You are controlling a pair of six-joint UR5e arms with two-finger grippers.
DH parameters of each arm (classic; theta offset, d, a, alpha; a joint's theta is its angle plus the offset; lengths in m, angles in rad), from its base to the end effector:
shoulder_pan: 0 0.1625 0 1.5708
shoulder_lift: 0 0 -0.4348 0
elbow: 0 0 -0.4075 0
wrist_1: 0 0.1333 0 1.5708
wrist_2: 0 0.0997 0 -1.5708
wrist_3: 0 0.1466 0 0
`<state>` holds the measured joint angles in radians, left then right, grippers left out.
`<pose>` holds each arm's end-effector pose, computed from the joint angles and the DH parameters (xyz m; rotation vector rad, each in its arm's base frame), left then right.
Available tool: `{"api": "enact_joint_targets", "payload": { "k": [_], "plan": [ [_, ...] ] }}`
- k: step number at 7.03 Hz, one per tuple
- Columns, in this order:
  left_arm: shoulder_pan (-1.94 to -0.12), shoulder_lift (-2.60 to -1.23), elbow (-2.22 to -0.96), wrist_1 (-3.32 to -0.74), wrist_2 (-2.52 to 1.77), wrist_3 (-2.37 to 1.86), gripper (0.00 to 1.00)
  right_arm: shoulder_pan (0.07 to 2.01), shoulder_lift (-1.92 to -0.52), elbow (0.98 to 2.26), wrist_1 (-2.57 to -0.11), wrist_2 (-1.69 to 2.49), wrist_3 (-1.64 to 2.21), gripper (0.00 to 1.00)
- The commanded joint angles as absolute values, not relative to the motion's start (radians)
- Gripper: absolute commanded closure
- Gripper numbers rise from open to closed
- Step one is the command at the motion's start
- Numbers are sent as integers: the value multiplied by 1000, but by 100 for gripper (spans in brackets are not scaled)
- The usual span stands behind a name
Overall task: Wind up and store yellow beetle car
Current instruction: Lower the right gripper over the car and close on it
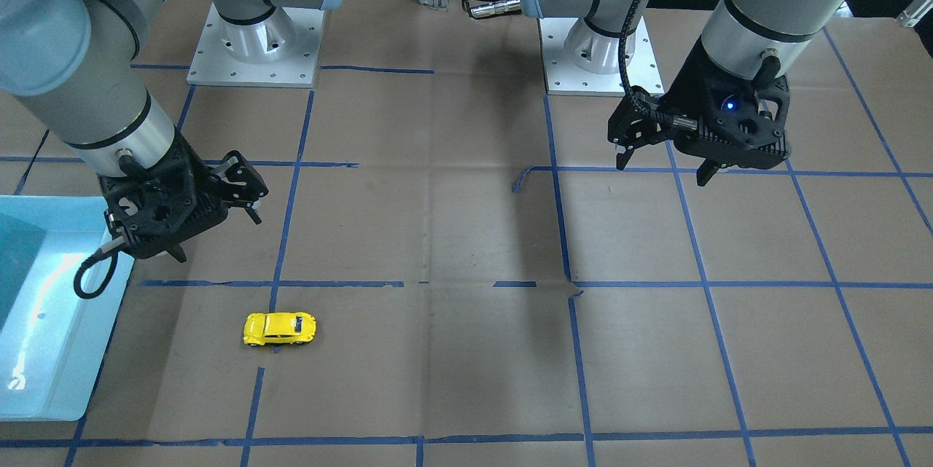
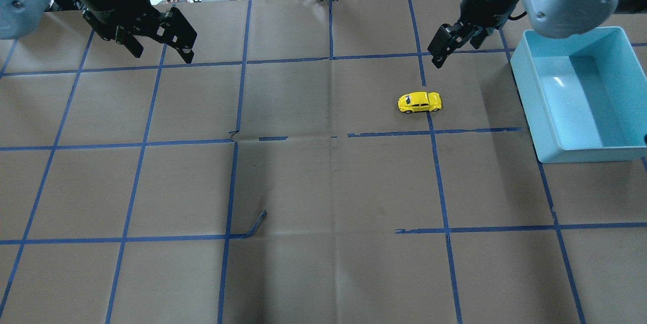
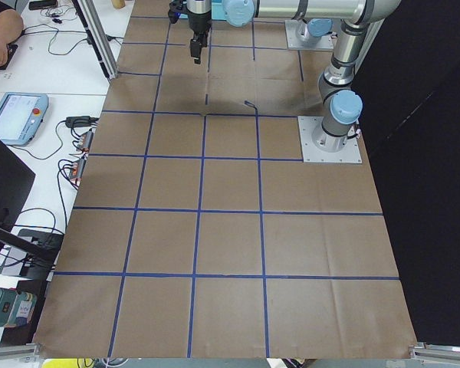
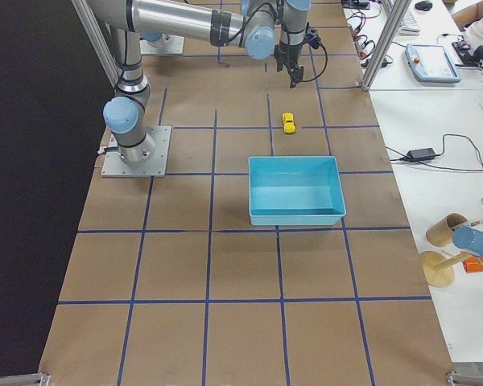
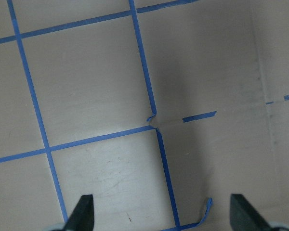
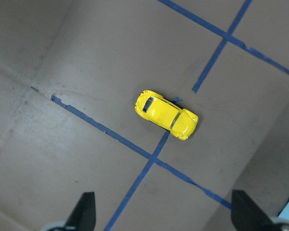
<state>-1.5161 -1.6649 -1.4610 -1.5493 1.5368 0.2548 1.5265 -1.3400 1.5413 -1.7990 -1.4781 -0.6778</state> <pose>-0.1078 -0.5601 0.4591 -0.3119 -3.0974 0.0654 0.1201 -0.6082 0.3611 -0.9559 2.9101 -0.0887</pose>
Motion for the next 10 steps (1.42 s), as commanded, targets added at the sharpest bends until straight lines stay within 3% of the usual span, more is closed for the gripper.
{"api": "enact_joint_targets", "payload": {
  "k": [1,4,10],
  "plan": [
    [-1516,-1657,-1471,-1549,1534,255,1,1523,-1264,1548,-1827,-1486,-1096,0],
    [-1514,-1654,-1474,-1549,1534,255,1,1534,-1188,1560,-1833,-1483,-1545,0],
    [-1513,-1654,-1471,-1549,1534,255,1,1543,-1065,1640,-2137,-1486,-1562,0]
  ]
}}
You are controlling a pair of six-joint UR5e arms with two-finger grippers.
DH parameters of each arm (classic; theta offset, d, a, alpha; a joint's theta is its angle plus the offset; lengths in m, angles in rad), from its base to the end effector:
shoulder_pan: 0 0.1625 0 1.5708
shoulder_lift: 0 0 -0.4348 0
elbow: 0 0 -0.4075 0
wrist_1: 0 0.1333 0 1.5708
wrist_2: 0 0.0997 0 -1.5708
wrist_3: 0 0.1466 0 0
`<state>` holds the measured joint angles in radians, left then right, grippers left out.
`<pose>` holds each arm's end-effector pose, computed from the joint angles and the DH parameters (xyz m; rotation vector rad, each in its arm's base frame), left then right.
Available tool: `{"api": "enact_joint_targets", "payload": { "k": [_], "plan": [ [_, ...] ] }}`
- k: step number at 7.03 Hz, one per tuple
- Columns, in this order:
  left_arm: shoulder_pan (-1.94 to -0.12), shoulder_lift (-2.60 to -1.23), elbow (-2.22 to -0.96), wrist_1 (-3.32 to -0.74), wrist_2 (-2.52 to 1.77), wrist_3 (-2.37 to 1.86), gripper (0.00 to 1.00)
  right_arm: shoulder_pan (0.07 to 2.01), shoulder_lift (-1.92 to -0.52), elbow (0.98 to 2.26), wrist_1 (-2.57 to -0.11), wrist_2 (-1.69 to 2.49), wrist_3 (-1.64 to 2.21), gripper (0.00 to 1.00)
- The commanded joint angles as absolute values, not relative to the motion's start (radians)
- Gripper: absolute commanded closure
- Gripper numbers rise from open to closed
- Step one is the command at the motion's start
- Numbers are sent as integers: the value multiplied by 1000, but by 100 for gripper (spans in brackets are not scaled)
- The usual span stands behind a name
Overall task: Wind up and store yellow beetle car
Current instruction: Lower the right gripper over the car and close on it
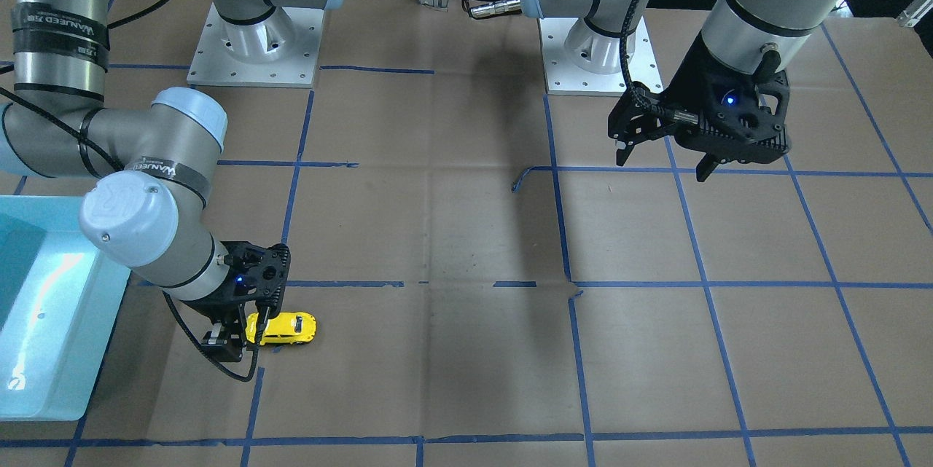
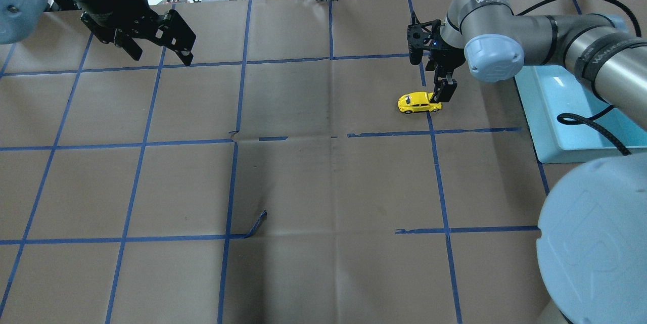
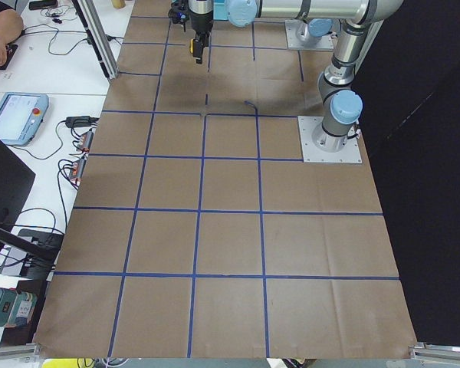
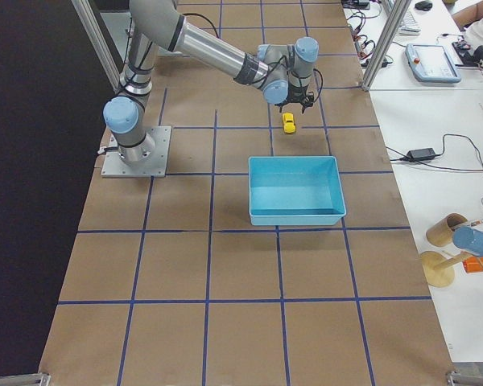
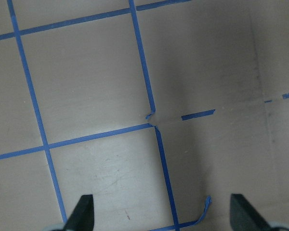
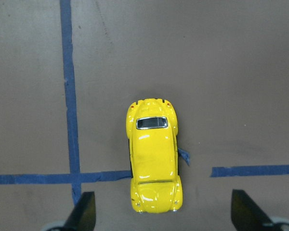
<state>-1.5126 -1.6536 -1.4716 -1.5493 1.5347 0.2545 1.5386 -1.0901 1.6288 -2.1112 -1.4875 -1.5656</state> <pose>-0.1064 -0.5557 0.4599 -0.3059 -3.0960 0.0670 0.1245 -0.6551 0.1930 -2.1392 2.2205 -0.0939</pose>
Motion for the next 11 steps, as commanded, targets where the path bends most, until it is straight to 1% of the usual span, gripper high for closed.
{"api": "enact_joint_targets", "payload": {
  "k": [1,2,3,4,5,6,7,8,9,10,11],
  "plan": [
    [-1513,-1654,-1470,-1549,1534,255,1,1546,-1062,1678,-2158,-1485,-1556,0],
    [-1513,-1655,-1470,-1549,1534,255,1,1549,-1058,1722,-2243,-1486,-1555,0],
    [-1513,-1655,-1470,-1549,1534,255,1,1549,-1058,1750,-2269,-1486,-1555,0],
    [-1511,-1655,-1468,-1549,1534,255,1,1549,-1057,1752,-2269,-1483,-1555,0],
    [-1512,-1655,-1468,-1549,1534,255,1,1549,-1058,1750,-2270,-1483,-1555,13],
    [-1511,-1655,-1468,-1549,1534,255,1,1549,-1058,1750,-2272,-1485,-1555,39],
    [-1511,-1655,-1468,-1549,1534,255,1,1551,-1060,1749,-2281,-1485,-1554,60],
    [-1511,-1655,-1468,-1549,1534,255,1,1551,-1060,1744,-2324,-1488,-1551,68],
    [-1511,-1655,-1468,-1549,1534,255,1,1551,-1063,1738,-2325,-1489,-1551,72],
    [-1511,-1655,-1468,-1549,1534,255,1,1549,-1071,1705,-2309,-1494,-1552,74],
    [-1511,-1655,-1467,-1549,1534,255,1,1548,-1084,1644,-2252,-1520,-1554,75]
  ]
}}
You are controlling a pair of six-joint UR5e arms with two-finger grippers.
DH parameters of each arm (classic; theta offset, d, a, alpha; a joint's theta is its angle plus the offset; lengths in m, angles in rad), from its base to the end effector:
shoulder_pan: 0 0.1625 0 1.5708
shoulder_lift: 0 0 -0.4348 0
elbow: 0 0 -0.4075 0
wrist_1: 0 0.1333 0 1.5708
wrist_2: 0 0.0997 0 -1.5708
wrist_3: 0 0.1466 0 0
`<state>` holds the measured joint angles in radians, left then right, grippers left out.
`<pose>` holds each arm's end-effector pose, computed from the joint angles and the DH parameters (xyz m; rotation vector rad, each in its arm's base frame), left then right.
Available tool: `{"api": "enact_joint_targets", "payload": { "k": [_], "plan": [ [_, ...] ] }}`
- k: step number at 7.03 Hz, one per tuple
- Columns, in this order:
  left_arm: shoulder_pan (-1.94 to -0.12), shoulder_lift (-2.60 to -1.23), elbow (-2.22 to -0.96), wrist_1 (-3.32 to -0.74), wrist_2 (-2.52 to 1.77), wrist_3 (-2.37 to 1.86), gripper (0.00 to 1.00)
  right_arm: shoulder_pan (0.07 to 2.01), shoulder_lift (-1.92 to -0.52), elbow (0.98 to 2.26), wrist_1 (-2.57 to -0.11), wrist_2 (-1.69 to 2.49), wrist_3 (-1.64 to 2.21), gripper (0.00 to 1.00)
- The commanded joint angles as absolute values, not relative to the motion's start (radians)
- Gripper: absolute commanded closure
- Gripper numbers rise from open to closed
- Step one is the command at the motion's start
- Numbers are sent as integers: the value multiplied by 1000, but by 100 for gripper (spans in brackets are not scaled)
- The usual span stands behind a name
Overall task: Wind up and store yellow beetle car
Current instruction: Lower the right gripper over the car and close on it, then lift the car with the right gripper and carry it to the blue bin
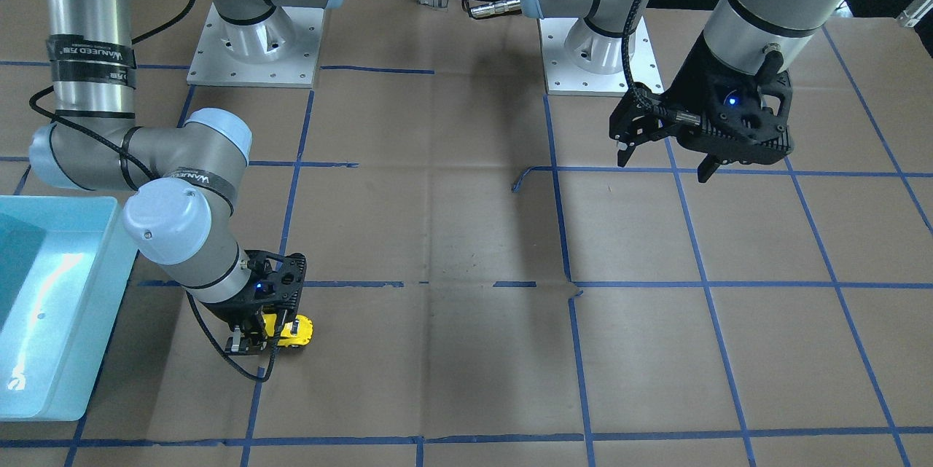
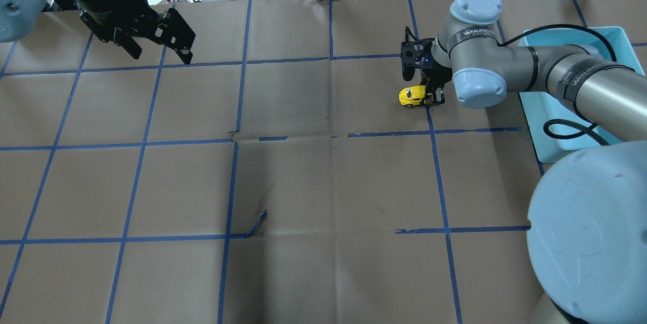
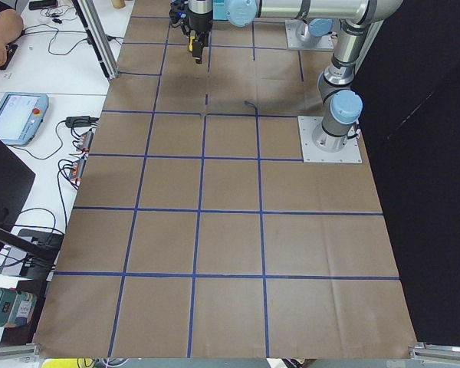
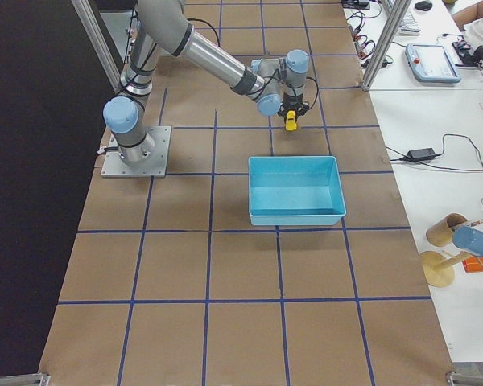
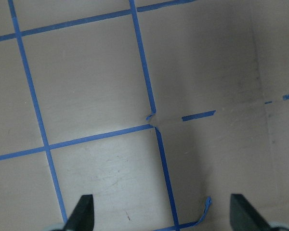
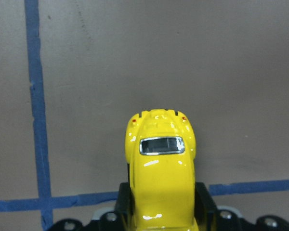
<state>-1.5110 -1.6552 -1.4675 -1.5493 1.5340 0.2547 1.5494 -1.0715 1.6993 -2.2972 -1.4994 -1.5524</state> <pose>-0.1056 -0.5569 0.4611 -0.3038 -3.0959 0.0710 0.1298 -0.6545 0.1692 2.1634 -2.2433 0.1874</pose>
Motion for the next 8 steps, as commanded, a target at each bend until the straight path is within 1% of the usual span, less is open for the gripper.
{"api": "enact_joint_targets", "payload": {
  "k": [1,2,4,8],
  "plan": [
    [-1511,-1655,-1466,-1549,1535,255,1,1534,-1122,1590,-2135,-1517,-1549,75],
    [-1511,-1655,-1465,-1549,1534,255,1,1504,-1162,1560,-2064,-1519,-1458,74],
    [-1511,-1657,-1463,-1549,1534,255,1,1409,-1222,1557,-1981,-1509,-1239,71],
    [-1511,-1657,-1463,-1549,1534,255,1,1212,-1276,1565,-1979,-1522,-862,71]
  ]
}}
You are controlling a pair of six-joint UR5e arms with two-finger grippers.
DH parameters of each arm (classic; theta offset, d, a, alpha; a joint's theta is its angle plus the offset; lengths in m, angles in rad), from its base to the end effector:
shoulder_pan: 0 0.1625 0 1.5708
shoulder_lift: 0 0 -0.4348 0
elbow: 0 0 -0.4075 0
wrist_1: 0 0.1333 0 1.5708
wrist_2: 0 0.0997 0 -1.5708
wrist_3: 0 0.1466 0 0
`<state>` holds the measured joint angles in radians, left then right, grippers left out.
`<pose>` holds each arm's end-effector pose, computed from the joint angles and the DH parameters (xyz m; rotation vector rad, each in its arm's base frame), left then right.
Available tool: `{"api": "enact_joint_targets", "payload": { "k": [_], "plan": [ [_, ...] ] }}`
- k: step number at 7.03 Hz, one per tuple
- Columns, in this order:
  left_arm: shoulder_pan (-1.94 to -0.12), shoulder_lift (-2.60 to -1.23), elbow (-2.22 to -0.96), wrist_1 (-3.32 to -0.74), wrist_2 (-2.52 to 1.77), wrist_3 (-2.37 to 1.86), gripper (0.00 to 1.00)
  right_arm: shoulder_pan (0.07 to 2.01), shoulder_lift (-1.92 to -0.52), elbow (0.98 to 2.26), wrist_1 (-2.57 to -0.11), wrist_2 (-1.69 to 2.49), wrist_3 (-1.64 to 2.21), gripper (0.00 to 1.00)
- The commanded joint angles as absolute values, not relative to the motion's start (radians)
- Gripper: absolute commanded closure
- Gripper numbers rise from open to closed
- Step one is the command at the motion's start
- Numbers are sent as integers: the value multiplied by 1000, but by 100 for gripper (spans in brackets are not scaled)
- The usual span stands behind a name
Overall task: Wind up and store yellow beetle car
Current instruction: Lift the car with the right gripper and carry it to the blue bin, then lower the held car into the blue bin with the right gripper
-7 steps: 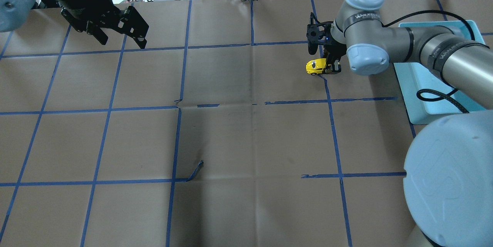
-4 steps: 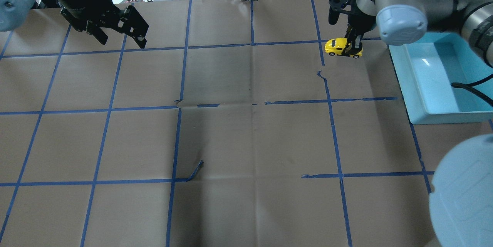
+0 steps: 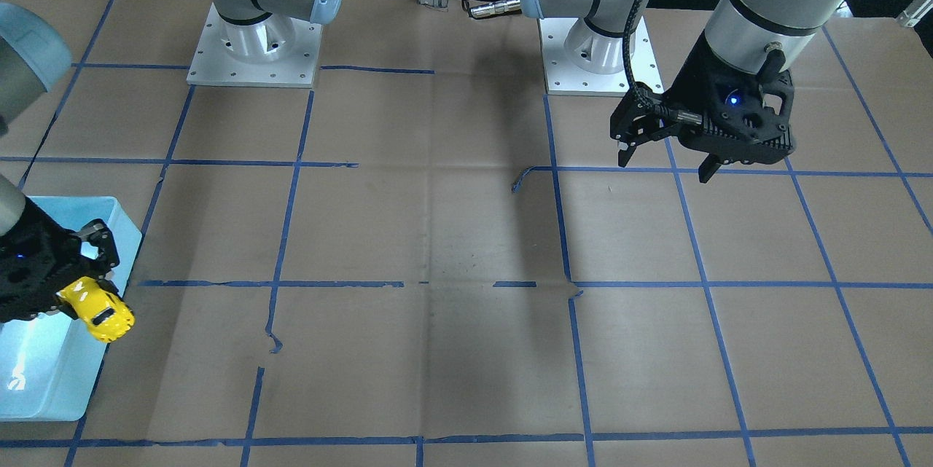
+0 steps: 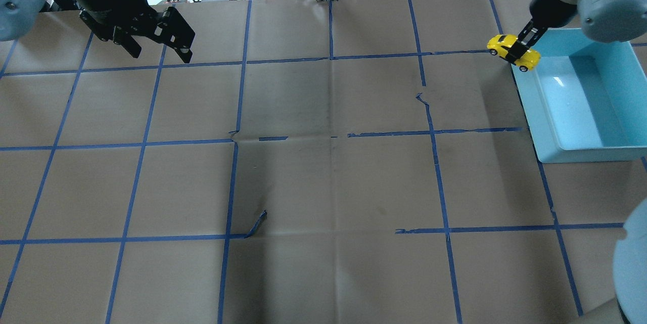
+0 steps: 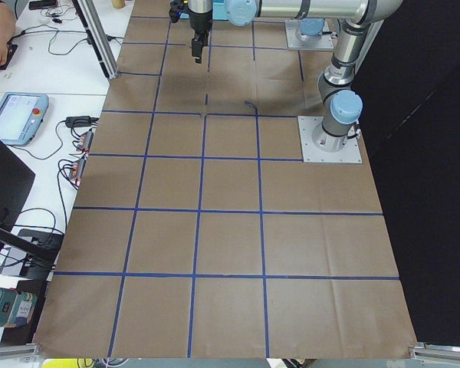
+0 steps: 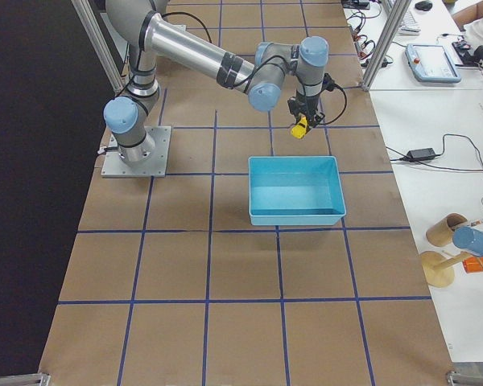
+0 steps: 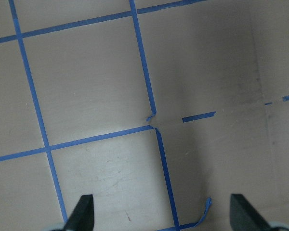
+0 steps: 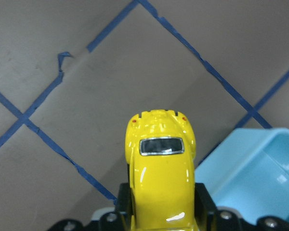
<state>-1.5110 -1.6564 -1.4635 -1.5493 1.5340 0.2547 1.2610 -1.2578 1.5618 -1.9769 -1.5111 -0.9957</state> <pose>-0.1055 -0.5578 0.4625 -0.3039 -3.0962 0.0753 -0.0589 -0.6498 0.3188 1.0542 -2.9382 0.1833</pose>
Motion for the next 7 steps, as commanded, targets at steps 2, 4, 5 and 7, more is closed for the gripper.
{"api": "enact_joint_targets", "payload": {
  "k": [2,4,5,7],
  "plan": [
    [-1511,-1655,-1463,-1549,1534,255,1,1125,-1272,1563,-1982,-1529,-674,70],
    [-1511,-1655,-1463,-1549,1534,255,1,1057,-1256,1575,-1983,-1529,-614,73],
    [-1511,-1655,-1463,-1549,1534,255,1,1033,-1229,1581,-1988,-1529,-553,73],
    [-1511,-1657,-1463,-1549,1534,255,1,1008,-1171,1633,-2113,-1529,-531,73]
  ]
}}
